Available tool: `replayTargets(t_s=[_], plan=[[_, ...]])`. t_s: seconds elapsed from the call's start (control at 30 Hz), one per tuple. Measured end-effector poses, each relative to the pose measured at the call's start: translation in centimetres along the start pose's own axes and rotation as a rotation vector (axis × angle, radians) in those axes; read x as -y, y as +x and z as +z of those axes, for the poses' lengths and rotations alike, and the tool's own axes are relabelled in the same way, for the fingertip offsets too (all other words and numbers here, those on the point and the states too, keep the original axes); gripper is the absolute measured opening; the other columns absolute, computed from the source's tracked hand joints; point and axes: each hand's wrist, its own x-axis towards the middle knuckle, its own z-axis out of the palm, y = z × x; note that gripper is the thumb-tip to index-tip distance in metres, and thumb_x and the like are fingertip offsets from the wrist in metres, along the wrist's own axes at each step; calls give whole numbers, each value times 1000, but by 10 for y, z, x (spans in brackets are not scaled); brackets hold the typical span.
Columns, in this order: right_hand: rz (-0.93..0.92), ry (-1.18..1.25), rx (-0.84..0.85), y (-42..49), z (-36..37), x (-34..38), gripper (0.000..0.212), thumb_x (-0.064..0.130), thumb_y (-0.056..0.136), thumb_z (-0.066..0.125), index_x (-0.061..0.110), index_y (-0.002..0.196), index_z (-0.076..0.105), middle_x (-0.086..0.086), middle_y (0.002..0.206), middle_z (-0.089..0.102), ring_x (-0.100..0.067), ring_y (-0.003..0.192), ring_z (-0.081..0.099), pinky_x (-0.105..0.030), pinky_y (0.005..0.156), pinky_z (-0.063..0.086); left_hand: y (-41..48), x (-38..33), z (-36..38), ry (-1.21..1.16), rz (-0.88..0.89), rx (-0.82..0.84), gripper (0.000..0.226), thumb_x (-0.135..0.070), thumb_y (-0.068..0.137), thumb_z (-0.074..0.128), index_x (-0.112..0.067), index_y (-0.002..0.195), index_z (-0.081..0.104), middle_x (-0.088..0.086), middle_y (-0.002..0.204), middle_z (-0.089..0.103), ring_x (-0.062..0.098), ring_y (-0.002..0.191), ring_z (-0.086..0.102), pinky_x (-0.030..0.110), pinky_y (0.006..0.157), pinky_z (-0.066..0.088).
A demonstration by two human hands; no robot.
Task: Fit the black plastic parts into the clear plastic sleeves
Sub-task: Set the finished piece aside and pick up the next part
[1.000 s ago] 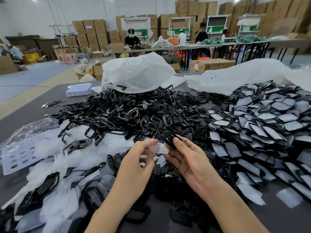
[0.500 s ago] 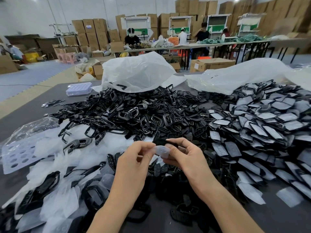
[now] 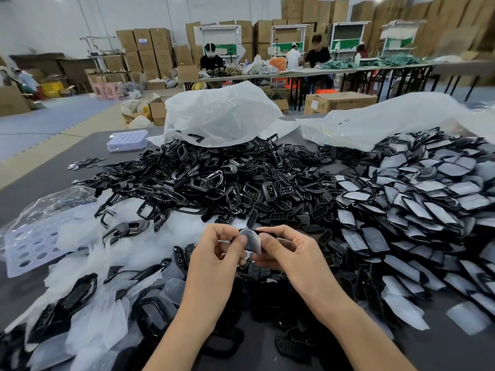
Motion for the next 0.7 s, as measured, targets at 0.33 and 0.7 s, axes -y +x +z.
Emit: replayTargets(t_s=[0.33, 0.7], plan=[[-32, -21, -62, 0, -3, 1, 9, 11, 96, 68, 15, 102, 72, -6, 92, 79, -18, 75, 76, -20, 68, 58, -2, -6, 0, -150, -76, 174, 31, -2, 100, 51, -25, 112, 70, 1, 97, 76, 18, 86, 75, 23, 81, 58], [-97, -126, -13, -2, 3, -2, 19, 14, 96, 69, 33, 98, 70, -1, 97, 79, -22, 83, 78, -22, 73, 60, -7, -3, 8, -20, -18, 132, 30, -3, 100, 54, -25, 112, 71, 6, 102, 72, 19, 88, 75, 30, 83, 58]])
